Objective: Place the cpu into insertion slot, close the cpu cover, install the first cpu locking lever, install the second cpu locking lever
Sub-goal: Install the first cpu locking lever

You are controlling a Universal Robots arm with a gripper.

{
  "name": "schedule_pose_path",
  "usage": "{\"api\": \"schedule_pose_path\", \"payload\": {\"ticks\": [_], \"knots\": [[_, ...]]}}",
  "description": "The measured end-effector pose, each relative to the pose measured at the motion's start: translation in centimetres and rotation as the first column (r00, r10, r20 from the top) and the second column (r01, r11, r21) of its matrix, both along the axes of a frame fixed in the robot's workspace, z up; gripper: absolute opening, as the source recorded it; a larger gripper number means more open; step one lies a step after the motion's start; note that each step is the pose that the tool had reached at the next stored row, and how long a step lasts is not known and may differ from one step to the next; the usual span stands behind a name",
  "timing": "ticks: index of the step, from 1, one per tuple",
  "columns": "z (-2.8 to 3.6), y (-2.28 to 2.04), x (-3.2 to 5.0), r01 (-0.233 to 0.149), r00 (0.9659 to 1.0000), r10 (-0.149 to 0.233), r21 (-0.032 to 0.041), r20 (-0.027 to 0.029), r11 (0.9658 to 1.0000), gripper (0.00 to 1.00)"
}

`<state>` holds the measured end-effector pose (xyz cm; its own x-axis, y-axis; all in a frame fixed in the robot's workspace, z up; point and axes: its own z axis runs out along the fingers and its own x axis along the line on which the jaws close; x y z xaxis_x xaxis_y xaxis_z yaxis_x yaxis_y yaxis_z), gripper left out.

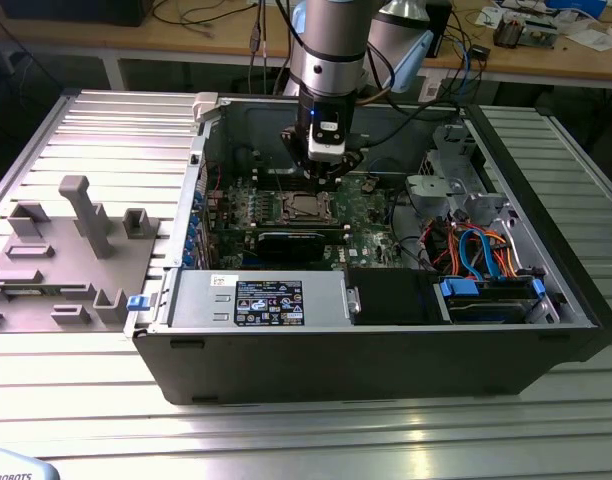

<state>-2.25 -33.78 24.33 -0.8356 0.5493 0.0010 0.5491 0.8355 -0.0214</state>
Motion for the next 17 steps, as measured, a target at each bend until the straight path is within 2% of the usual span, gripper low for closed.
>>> {"api": "schedule_pose_path", "payload": {"ticks": [10,17], "knots": [[0.00,0.00,0.00,-0.039,0.9992,0.039,-0.0001,0.0000,0.9992,0.11],[0.00,0.00,0.00,-0.074,0.9973,0.074,-0.0002,-0.0001,0.9973,0.11]]}}
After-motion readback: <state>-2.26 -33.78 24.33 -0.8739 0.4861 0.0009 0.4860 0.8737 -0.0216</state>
